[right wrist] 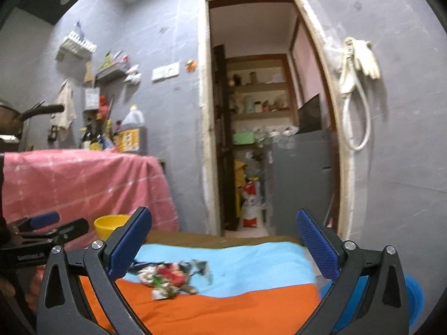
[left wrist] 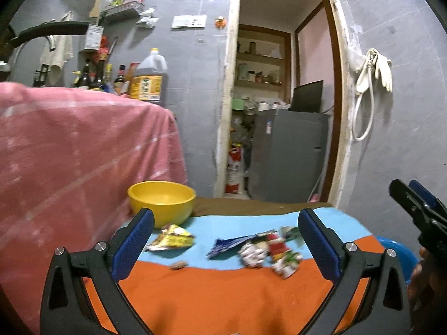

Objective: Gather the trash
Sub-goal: 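Move both tools back over the wrapper pile on the blanket, then grasp the peanut shell with the left gripper while the right gripper grasps a green wrapper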

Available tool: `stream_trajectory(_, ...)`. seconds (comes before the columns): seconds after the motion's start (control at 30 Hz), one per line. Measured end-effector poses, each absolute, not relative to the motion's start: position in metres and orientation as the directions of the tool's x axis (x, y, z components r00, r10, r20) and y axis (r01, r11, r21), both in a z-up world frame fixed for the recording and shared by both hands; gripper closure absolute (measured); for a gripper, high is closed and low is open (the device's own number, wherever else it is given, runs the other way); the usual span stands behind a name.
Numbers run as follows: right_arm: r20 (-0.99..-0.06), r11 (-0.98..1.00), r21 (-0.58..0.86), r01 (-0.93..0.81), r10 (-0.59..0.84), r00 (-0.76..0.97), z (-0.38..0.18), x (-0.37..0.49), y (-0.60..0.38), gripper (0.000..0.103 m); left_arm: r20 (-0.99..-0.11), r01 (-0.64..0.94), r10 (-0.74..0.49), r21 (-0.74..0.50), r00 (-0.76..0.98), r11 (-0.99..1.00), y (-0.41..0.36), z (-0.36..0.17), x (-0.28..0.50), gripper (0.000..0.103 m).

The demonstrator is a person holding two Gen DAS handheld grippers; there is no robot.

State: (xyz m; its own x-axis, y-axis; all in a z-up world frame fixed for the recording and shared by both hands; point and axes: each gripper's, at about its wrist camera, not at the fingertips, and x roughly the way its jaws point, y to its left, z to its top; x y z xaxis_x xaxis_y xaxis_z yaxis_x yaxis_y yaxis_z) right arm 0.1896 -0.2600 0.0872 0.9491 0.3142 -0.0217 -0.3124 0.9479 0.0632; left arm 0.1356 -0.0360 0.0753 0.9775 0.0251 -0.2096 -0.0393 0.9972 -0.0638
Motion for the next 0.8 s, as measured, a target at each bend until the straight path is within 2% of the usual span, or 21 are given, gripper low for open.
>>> stream_trajectory(0.2,-0.077,0.927,0.017,-0.374,0.374,0.924,0.076,0.194,-0.227,0.0,-0.205,-0.075,0.068,-0.03,0.976,0.997,-0.014,0.065,0.123,0.002)
stream_trajectory(0.4,-0.168,0.917,-0.001,-0.398,0.392,0.904,0.061,0.206,-0.205,0.0,-0.247,-0.088,0.085,-0.002,0.965,0.996,0.005,0.058,0.128,0.002)
stream_trajectory(0.8,-0.356,0.904,0.0,-0.428,0.4,0.844,0.034,0.232,-0.182,0.0,-0.468,-0.065,0.042,-0.031,0.883,0.997,0.028,0.03,0.172,0.002)
